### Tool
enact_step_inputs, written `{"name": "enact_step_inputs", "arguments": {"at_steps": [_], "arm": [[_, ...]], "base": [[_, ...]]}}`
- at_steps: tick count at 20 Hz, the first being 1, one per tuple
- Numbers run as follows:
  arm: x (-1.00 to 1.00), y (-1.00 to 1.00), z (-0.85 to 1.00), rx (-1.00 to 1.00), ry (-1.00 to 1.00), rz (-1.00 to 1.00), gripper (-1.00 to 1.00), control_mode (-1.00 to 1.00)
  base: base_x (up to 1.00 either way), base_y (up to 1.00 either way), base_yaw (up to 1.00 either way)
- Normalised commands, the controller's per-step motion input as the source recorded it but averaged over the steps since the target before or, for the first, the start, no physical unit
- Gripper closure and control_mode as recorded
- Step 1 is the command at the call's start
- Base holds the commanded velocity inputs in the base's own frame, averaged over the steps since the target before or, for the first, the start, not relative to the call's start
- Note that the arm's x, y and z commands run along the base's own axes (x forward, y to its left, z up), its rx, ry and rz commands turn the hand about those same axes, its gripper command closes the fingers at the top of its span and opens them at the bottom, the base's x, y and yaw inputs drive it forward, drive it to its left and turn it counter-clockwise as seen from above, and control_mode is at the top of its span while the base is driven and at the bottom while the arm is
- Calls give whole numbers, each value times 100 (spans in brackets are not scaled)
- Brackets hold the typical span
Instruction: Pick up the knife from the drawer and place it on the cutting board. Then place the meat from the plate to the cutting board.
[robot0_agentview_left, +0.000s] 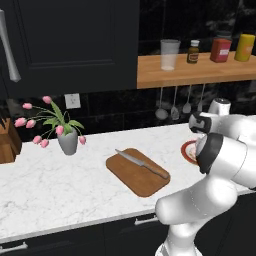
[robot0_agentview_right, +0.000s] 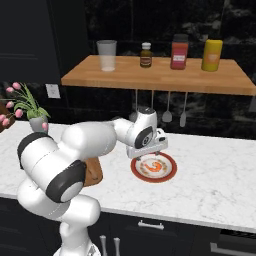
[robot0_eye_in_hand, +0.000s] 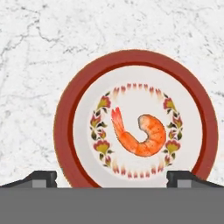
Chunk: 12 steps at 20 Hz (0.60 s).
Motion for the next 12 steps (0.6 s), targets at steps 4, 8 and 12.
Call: {"name": "enact_step_inputs", "arguments": {"at_steps": [4,8,12], "arm": [[5,-28,-4,-2,0,7,-100,-100],[6,-15,-3,-2,1,9,-100,-100],[0,-1,-29,-2,0,14,-100,-100]], "base": [[0,0,0],[0,0,0],[0,0,0]]}}
